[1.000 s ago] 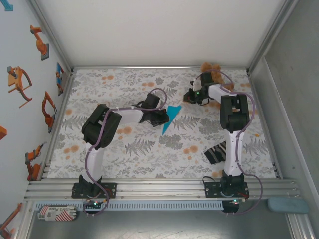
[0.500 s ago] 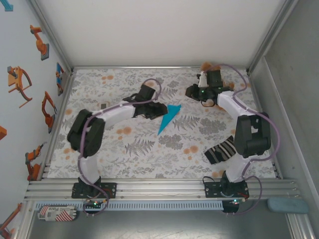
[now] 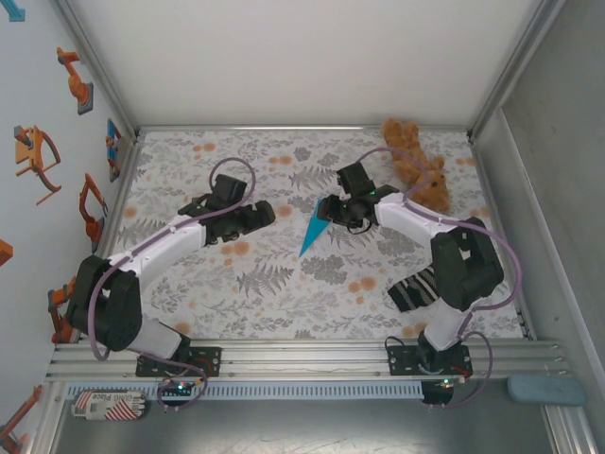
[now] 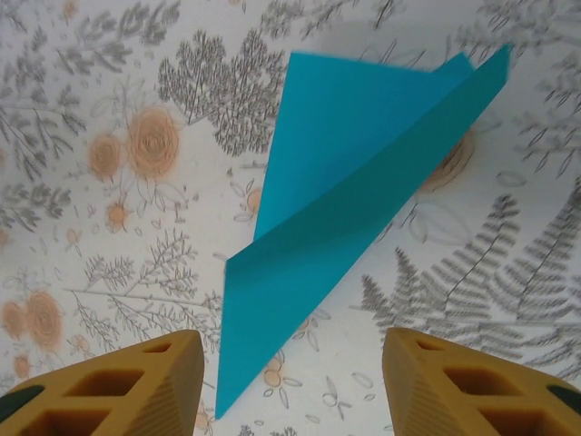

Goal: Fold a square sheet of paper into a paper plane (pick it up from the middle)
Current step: Turn over a paper plane at the center of the table.

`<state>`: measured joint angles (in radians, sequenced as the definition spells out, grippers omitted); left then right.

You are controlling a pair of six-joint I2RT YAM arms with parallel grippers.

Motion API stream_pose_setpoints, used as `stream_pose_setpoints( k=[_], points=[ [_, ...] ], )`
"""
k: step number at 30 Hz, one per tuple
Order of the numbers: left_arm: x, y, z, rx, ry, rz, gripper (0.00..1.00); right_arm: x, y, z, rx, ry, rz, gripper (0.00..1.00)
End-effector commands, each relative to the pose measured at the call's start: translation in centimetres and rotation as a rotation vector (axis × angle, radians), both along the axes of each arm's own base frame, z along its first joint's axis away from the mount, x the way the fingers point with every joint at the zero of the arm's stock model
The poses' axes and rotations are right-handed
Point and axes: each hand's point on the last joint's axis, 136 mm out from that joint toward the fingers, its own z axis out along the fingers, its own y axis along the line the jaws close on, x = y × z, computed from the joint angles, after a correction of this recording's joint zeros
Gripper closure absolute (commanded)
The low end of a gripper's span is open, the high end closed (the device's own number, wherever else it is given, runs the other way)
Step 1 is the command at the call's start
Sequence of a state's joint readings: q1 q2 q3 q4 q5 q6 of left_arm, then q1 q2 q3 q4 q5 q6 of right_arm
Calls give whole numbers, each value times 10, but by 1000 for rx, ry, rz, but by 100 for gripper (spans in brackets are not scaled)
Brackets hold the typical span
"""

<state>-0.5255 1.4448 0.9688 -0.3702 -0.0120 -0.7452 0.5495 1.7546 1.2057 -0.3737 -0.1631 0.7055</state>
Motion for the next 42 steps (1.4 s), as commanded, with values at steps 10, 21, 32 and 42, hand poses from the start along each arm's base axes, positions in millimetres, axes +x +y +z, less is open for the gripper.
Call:
stream_pose_setpoints(
  k=[10, 21, 32, 42],
  points=[
    [-8, 54, -1, 69, -32, 95, 3, 19, 11, -23, -203, 37, -173, 44],
    [-9, 46, -15, 41, 15, 70, 4, 13, -8, -21, -333, 11, -270, 57],
    [-1, 38, -14, 15, 16, 64, 4, 3, -9, -30, -330, 66, -273, 72],
    [1, 42, -9, 4, 0, 89, 4, 15, -4, -2, -286, -30, -239, 96]
  ],
)
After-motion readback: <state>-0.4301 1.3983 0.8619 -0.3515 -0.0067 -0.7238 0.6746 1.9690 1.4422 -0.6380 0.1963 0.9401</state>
